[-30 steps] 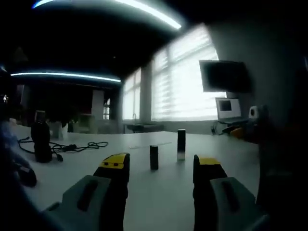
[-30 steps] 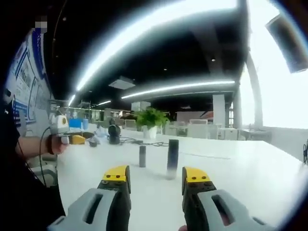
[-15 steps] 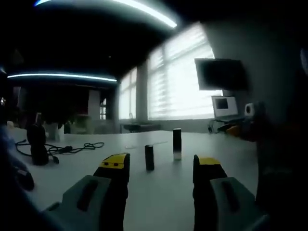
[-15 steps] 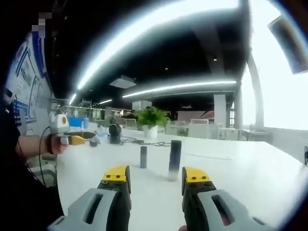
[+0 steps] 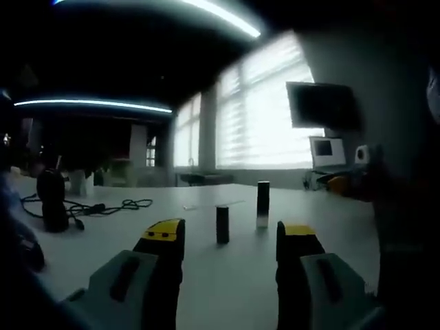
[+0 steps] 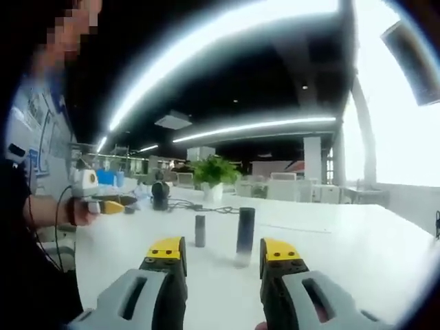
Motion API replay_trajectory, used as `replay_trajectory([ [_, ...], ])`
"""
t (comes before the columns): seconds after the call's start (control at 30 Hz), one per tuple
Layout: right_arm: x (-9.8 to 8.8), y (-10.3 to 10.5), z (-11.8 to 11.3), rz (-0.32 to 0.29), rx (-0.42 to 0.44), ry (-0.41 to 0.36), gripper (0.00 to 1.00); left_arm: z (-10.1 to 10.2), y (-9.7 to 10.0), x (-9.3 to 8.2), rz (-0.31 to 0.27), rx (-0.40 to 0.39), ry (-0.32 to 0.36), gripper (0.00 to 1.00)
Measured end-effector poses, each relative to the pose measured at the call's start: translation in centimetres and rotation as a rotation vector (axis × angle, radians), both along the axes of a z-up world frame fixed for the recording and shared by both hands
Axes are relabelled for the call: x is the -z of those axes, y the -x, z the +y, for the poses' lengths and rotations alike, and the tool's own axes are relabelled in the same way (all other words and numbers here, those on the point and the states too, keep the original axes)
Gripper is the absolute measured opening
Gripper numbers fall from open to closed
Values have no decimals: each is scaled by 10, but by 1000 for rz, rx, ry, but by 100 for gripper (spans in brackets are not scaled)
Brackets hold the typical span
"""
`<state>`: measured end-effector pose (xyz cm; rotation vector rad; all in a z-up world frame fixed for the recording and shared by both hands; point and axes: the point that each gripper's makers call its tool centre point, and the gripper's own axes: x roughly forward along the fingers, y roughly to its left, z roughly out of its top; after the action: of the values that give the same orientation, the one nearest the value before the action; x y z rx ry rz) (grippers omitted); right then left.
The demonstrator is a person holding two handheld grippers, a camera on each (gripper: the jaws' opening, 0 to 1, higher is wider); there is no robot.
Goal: Pick up cosmetic bottle twist off cap place on table pick up cap screw tight cap place on table
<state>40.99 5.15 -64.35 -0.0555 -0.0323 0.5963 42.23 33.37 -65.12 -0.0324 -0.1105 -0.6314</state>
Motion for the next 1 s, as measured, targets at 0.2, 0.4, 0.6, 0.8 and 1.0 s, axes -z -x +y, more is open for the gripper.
replay_trajectory([
  [0.2,1,-5,14,-35,-27,-27,37,4,-16,13,30,-5,0,45],
  [0.4,11,-15,25,-40,-27,-5,37,7,-26,26,36,-26,-55,45],
  [0.6,25,-24,23,-5,-24,-21,36,4,-34,29,44,-15,-43,45],
  [0.8,35,-28,23,0,-20,-46,36,-9,-49,28,34,3,-43,45],
  [1.0,49,-35,18,37,-1,-78,35,-22,-61,36,61,16,-62,48],
])
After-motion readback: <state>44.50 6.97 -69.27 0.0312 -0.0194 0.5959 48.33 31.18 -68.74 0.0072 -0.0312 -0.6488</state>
